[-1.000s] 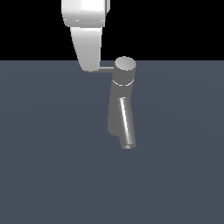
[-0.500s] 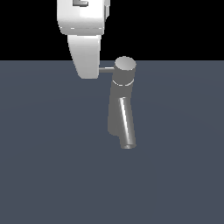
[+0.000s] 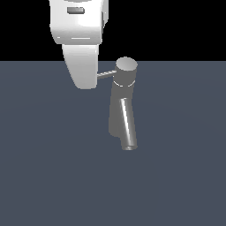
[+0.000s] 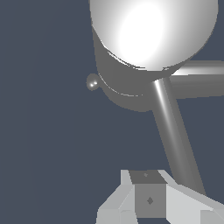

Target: Turn on the faucet by rotating a designated handle.

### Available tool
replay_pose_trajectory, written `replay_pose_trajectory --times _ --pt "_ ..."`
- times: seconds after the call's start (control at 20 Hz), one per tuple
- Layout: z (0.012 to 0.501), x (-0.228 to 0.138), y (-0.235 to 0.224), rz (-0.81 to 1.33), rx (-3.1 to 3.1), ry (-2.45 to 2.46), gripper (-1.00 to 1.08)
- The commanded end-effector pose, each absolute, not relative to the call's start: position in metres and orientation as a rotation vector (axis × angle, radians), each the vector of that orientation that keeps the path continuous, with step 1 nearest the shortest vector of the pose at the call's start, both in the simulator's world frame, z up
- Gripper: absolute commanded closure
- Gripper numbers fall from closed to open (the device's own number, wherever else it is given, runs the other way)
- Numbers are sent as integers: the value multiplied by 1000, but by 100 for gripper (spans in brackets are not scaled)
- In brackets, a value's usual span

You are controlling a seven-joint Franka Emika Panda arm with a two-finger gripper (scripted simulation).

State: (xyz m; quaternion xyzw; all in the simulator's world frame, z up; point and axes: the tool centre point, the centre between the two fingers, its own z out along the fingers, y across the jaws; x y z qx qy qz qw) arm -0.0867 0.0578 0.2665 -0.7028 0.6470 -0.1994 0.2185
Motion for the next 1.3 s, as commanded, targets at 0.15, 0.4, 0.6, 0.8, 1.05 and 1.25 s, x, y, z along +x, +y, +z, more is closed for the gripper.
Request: replay_pose_trajectory --times 0.15,0.4,0.6,0.8,1.05,1.25 --pt "256 -101 54 -549 -1944 1803 108" --pt "257 -102 58 -553 -1947 1788 108" --pt "254 -106 54 -553 -1947 1789 108" --pt "251 -110 49 -552 -1947 1790 108" --pt "248 -114 44 -552 -1947 1792 108" --pt "245 -118 40 -552 -1947 1793 108"
